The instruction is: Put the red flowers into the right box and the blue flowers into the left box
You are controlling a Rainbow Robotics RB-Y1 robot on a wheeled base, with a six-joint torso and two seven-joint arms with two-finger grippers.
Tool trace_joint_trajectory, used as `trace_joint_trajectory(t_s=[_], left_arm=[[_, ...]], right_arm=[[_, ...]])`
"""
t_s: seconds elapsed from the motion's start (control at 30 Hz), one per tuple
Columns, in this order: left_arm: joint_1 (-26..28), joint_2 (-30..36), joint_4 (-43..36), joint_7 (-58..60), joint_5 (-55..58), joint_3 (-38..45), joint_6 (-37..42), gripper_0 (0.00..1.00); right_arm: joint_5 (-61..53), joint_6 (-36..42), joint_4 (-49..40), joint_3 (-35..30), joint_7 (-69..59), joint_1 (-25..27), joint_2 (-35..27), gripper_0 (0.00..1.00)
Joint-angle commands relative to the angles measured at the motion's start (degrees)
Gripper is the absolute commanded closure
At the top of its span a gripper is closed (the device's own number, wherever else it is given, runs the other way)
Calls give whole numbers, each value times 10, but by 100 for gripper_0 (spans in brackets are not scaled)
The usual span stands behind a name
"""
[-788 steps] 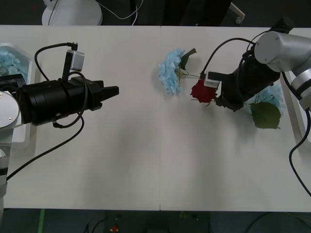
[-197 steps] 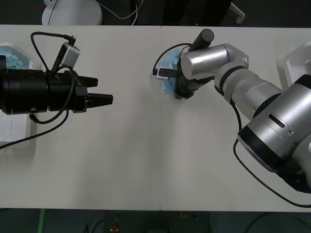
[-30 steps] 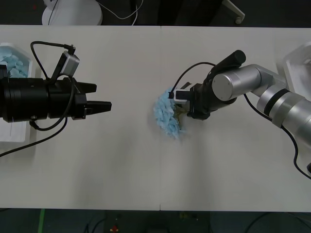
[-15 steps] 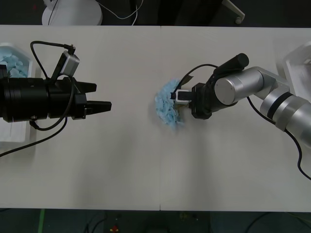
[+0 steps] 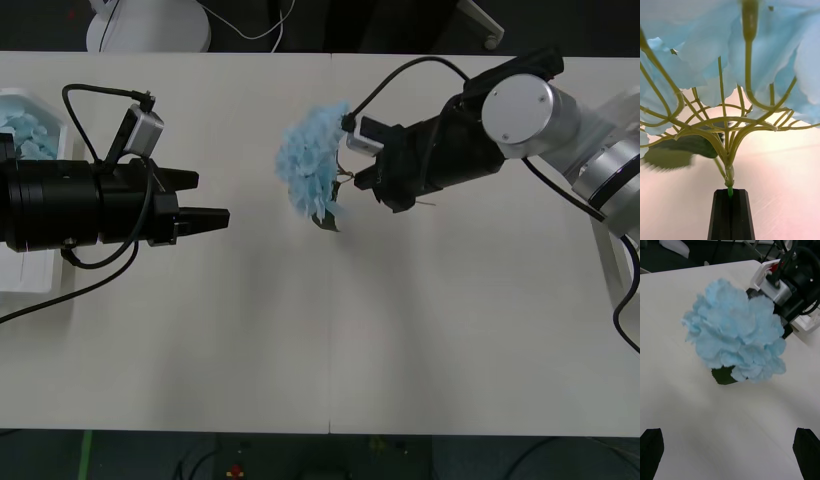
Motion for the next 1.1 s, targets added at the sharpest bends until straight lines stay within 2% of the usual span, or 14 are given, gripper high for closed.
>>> trace_joint_trajectory(t_s=[0.03,0.13,0.27,0.53,0.8,1.1], left_arm=[[13,-7,-21,-43,-1,16,-9,0],[13,-7,-21,-43,1,16,-10,0],[16,-8,-20,-43,12,16,-19,0],[62,-25,-20,-53,89,16,-69,0],[108,-68,-20,-90,149,14,-80,0],[131,-105,14,-203,277,-57,-193,0]], right_arm=[[-51,3,-19,-62,-13,-18,-15,100],[-74,-3,-16,-96,-61,-23,2,100],[-98,-8,-16,-106,-156,-35,19,100],[-111,-4,-12,-107,-360,-104,44,100],[-139,-47,-12,-109,-438,-124,81,100],[-137,-47,-12,-109,-445,-130,117,100]])
